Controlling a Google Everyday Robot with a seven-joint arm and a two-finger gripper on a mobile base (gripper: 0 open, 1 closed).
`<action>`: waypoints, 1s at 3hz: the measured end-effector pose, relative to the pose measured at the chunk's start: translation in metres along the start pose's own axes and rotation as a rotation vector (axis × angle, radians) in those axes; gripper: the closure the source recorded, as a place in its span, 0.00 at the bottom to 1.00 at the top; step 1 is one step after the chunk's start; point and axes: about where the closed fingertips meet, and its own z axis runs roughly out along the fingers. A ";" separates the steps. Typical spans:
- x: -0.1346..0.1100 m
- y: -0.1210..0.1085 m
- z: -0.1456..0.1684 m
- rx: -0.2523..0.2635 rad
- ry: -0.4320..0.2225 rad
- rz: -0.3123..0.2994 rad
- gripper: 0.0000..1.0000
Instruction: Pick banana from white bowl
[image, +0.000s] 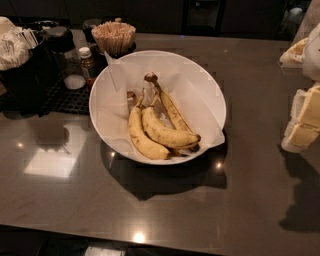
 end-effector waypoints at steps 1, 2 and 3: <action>0.000 0.000 0.000 0.000 0.000 0.000 0.00; -0.013 -0.002 0.000 0.004 -0.014 -0.036 0.00; -0.044 0.000 0.002 -0.003 -0.040 -0.122 0.00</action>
Offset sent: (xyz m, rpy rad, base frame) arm 0.0091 0.0244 0.0004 0.0031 -0.0024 0.0837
